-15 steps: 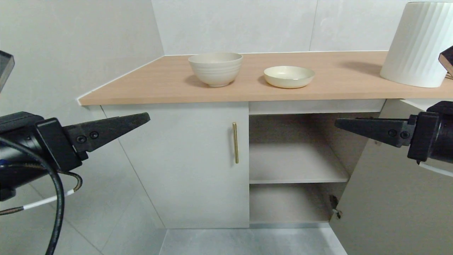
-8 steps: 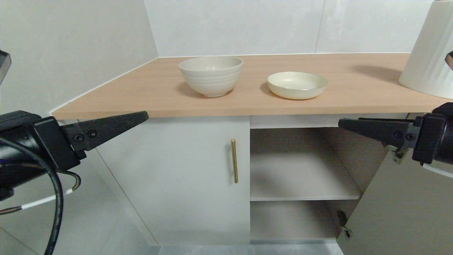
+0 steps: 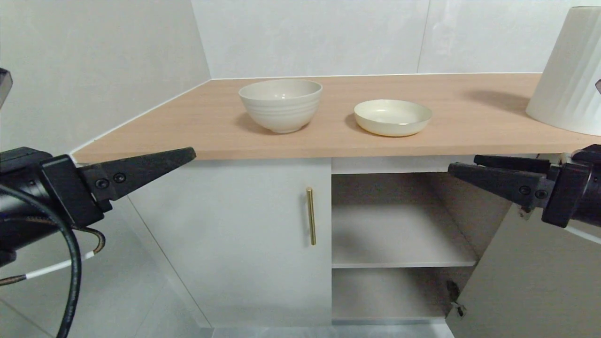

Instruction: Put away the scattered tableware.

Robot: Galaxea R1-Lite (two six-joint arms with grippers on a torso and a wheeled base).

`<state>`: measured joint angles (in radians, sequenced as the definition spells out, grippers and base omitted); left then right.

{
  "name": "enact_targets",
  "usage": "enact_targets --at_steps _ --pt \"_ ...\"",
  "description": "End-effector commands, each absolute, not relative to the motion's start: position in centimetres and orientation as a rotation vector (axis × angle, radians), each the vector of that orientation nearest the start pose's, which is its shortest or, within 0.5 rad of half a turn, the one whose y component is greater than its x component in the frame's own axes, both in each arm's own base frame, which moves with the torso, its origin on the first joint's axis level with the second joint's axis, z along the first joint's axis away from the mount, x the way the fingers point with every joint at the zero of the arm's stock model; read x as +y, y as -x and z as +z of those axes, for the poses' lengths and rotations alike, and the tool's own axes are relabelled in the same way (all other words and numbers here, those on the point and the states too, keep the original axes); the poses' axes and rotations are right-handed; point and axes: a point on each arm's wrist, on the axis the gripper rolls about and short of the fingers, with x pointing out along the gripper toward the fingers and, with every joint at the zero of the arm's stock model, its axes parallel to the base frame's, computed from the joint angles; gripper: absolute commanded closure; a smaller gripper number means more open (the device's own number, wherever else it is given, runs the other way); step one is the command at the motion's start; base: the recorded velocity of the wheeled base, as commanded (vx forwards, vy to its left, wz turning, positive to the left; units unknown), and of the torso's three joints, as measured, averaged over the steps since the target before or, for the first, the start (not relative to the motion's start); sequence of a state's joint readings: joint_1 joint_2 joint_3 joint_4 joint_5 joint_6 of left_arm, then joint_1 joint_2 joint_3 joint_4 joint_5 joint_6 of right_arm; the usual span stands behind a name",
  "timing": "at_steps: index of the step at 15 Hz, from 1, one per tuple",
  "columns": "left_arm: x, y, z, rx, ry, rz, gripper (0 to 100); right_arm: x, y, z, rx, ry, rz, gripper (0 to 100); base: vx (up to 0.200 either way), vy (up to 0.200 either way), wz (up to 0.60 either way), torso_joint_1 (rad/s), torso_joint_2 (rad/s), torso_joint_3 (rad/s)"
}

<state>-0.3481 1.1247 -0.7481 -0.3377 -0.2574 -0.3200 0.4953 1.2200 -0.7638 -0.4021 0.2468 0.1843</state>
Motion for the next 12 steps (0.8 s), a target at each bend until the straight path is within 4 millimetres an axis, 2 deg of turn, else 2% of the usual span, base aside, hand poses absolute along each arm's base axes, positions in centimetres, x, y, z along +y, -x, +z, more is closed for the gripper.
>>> enact_targets --at_steps 1,3,12 --pt "-6.17 -15.39 27.09 0.146 0.308 -0.591 0 9.5 -16.43 26.55 0.129 -0.168 0.734 0 0.0 0.0 0.0 0.076 -0.33 -0.266" --pt "-6.24 -15.58 26.92 0.156 0.308 -0.591 0 9.45 -16.51 26.52 0.13 -0.168 0.73 0 0.0 0.0 0.0 0.098 -0.21 -0.3" --pt "-6.56 -16.37 26.17 0.197 0.306 -0.589 0 9.69 -17.35 25.93 0.156 -0.159 0.716 0 0.0 0.0 0.0 0.155 -0.5 -0.303"
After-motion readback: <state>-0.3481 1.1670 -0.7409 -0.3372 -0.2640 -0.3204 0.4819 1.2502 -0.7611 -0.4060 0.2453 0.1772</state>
